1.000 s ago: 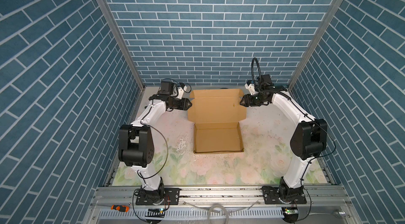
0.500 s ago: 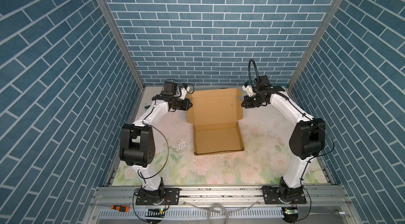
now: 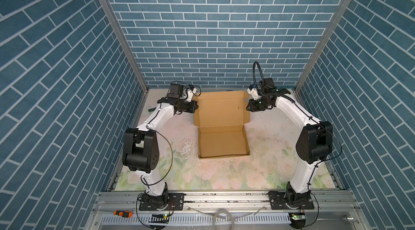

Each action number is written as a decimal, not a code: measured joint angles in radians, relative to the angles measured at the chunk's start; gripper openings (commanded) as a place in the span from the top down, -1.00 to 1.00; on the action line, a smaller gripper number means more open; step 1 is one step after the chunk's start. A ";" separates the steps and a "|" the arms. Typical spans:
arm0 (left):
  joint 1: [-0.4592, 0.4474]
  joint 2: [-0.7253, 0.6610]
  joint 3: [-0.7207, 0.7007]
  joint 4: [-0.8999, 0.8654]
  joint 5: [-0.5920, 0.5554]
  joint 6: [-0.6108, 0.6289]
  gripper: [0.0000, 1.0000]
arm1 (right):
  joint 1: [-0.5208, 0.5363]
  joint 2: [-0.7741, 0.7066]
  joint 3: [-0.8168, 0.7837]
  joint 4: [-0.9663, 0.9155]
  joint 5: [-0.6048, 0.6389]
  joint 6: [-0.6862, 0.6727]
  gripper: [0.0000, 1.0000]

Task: Assemble paper box
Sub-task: Fold the lid at the center of the table.

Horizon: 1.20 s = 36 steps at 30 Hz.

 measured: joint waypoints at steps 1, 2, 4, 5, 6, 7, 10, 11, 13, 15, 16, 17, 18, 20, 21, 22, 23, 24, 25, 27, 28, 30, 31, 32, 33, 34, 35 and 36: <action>-0.001 0.000 0.000 0.002 -0.003 0.006 1.00 | -0.003 0.000 0.000 -0.003 0.003 -0.002 0.36; -0.002 -0.001 0.000 0.004 -0.005 0.013 1.00 | -0.006 0.000 0.001 -0.007 0.008 -0.008 0.32; -0.003 -0.001 0.000 0.012 -0.006 0.024 1.00 | -0.010 0.000 0.008 -0.017 0.012 -0.011 0.29; -0.003 -0.001 0.000 0.017 -0.006 0.030 1.00 | -0.012 0.001 0.016 -0.022 0.014 -0.011 0.26; -0.003 -0.001 0.000 0.024 -0.006 0.036 1.00 | -0.013 0.002 0.026 -0.026 0.014 -0.011 0.23; -0.004 -0.001 0.000 0.029 -0.006 0.042 1.00 | -0.014 0.004 0.035 -0.028 0.013 -0.012 0.21; -0.008 -0.004 0.000 0.054 -0.006 0.063 1.00 | -0.014 0.011 0.058 -0.028 0.007 -0.021 0.18; -0.010 -0.006 0.000 0.062 -0.006 0.069 1.00 | -0.014 0.014 0.064 -0.029 0.004 -0.027 0.18; -0.014 -0.011 0.000 0.074 -0.008 0.079 1.00 | -0.014 0.023 0.067 -0.027 -0.004 -0.035 0.19; -0.017 -0.016 0.000 0.085 -0.010 0.086 1.00 | -0.014 0.032 0.067 -0.028 -0.015 -0.040 0.26; -0.018 -0.017 0.000 0.090 -0.010 0.089 1.00 | -0.014 0.035 0.067 -0.028 -0.021 -0.045 0.35; -0.018 -0.018 0.000 0.093 -0.013 0.090 1.00 | -0.014 0.039 0.067 -0.028 -0.026 -0.053 0.46; -0.019 -0.018 -0.001 0.097 -0.017 0.090 1.00 | -0.014 0.040 0.067 -0.028 -0.030 -0.059 0.56; -0.021 -0.018 -0.005 0.103 -0.028 0.087 1.00 | -0.014 0.040 0.067 -0.027 -0.034 -0.060 0.74; -0.022 -0.019 -0.010 0.106 -0.036 0.081 1.00 | -0.013 0.039 0.065 -0.023 -0.037 -0.055 0.83; -0.023 -0.022 -0.013 0.106 -0.040 0.074 1.00 | -0.012 0.038 0.064 -0.019 -0.040 -0.050 0.88; -0.027 -0.026 -0.017 0.109 -0.049 0.065 1.00 | -0.008 0.035 0.059 -0.010 -0.042 -0.042 0.94; -0.032 -0.034 -0.026 0.112 -0.061 0.050 1.00 | -0.002 0.029 0.051 0.000 -0.037 -0.030 1.00; -0.034 -0.042 -0.034 0.113 -0.069 0.036 1.00 | 0.003 0.018 0.039 0.010 -0.029 -0.010 1.00; -0.038 -0.065 -0.057 0.123 -0.086 0.000 1.00 | 0.016 -0.012 0.006 0.036 -0.008 0.031 1.00; -0.041 -0.076 -0.068 0.132 -0.093 -0.016 1.00 | 0.022 -0.028 -0.013 0.054 0.005 0.053 1.00; -0.048 -0.105 -0.098 0.163 -0.112 -0.050 1.00 | 0.038 -0.071 -0.066 0.096 0.037 0.107 1.00; -0.051 -0.118 -0.113 0.178 -0.120 -0.063 1.00 | 0.044 -0.088 -0.087 0.114 0.050 0.128 1.00; -0.056 -0.134 -0.131 0.194 -0.130 -0.077 1.00 | 0.051 -0.108 -0.112 0.136 0.065 0.152 1.00; -0.061 -0.147 -0.143 0.207 -0.138 -0.089 1.00 | 0.056 -0.125 -0.132 0.153 0.079 0.175 1.00; -0.066 -0.155 -0.151 0.217 -0.145 -0.099 1.00 | 0.060 -0.135 -0.144 0.166 0.089 0.193 1.00; -0.072 -0.163 -0.157 0.230 -0.153 -0.111 1.00 | 0.064 -0.147 -0.159 0.186 0.102 0.218 1.00; -0.077 -0.166 -0.159 0.240 -0.161 -0.121 1.00 | 0.066 -0.158 -0.175 0.206 0.113 0.241 1.00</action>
